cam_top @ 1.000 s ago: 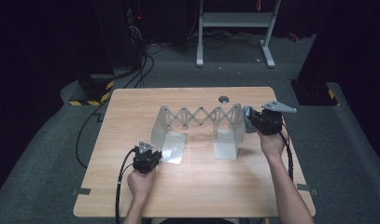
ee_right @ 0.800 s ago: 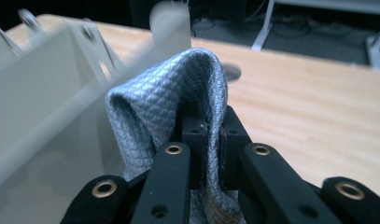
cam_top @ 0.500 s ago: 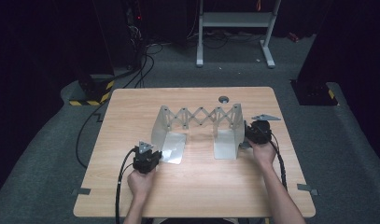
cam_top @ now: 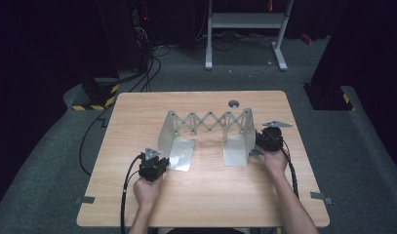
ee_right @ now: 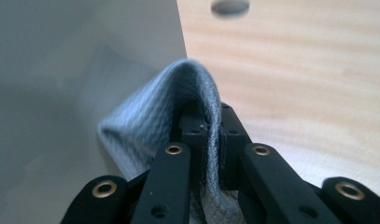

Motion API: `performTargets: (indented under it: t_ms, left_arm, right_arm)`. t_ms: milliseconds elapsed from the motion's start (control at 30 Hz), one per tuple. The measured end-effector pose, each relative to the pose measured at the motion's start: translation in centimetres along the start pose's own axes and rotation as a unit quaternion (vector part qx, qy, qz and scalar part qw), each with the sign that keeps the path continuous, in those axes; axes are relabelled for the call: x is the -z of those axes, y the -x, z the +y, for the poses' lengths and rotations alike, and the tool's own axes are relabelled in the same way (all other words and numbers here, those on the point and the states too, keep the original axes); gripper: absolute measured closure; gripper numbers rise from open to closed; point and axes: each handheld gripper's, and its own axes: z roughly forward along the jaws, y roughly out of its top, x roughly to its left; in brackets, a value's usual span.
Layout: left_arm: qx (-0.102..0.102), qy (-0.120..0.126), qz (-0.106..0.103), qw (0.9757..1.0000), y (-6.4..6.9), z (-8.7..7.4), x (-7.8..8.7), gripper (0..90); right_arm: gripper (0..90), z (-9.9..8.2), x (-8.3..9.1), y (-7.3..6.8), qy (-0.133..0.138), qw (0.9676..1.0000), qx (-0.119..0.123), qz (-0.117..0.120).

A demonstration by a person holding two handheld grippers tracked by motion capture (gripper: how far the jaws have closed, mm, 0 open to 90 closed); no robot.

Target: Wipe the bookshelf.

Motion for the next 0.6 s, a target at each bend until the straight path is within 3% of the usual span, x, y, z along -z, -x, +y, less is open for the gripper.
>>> performTargets:
  t_ms: [233, 400, 600]
  left_arm:
    - [-0.002, 0.000, 0.000, 1.0000, 0.0, 0.0, 0.0, 84.5]
    - [-0.002, 0.000, -0.001, 1.0000, 0.0, 0.0, 0.0, 84.4]
    - [-0.002, 0.000, -0.001, 1.0000, 0.0, 0.0, 0.0, 84.3]
  right_arm:
    - [85.0, 2.6, 3.5, -0.9, 0.055, 0.9983, 0.018, 0.006]
    - [85.0, 4.2, 5.7, -1.5, 0.090, 0.9953, 0.034, 0.008]
    - [84.9, 5.6, 7.1, -1.9, 0.115, 0.9922, 0.047, 0.005]
